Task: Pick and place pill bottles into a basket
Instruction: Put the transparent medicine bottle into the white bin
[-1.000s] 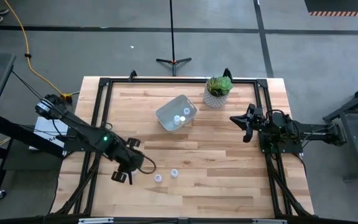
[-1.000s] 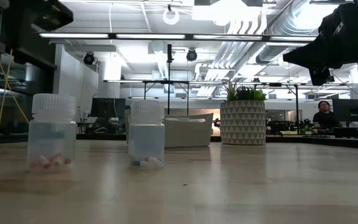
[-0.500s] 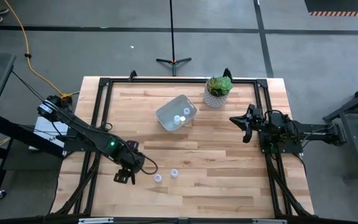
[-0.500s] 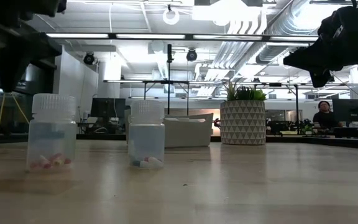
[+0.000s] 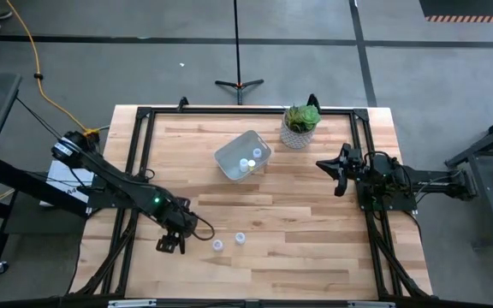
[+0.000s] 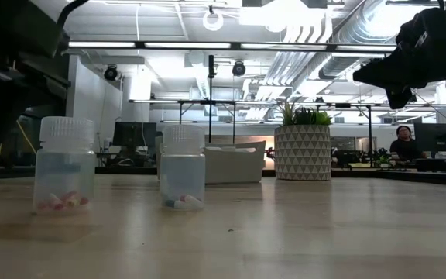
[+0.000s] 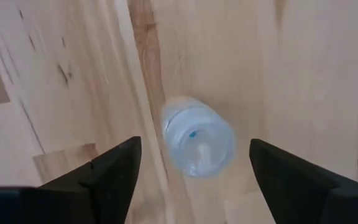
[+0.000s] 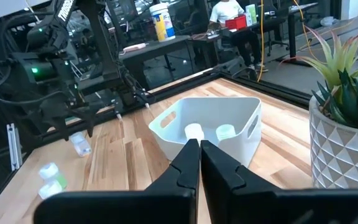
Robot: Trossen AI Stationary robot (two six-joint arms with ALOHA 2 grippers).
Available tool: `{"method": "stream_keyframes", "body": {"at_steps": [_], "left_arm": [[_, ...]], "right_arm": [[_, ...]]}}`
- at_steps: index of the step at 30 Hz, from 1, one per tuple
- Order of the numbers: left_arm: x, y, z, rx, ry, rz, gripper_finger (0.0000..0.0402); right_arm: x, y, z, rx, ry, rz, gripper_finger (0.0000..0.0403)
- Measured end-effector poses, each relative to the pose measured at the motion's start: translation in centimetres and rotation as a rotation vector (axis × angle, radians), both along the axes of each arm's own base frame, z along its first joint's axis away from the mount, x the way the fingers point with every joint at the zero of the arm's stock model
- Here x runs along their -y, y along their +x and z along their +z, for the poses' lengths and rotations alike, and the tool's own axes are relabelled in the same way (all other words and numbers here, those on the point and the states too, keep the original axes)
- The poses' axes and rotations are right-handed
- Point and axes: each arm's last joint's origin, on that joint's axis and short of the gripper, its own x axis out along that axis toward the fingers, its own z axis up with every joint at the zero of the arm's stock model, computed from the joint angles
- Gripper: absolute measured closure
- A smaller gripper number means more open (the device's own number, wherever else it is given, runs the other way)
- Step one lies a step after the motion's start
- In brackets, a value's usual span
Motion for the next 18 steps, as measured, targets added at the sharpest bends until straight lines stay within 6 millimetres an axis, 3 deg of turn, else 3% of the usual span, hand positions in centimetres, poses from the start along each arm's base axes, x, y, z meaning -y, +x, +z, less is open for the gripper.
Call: {"method": "stream_keyframes", "body": {"at_steps": [12, 18], "left_arm": [[-0.2, -0.3, -1.5, 0.024, -0.014, 0.019, 0.0100], [-0.3, -0.3, -1.8, 0.034, -0.001, 0.024, 0.0135]], "right_arm": [[0.0, 0.0, 0.0, -0.001, 0.000, 0.000, 0.0401], [0.0, 0.0, 0.0, -0.002, 0.000, 0.000, 0.0397]]}}
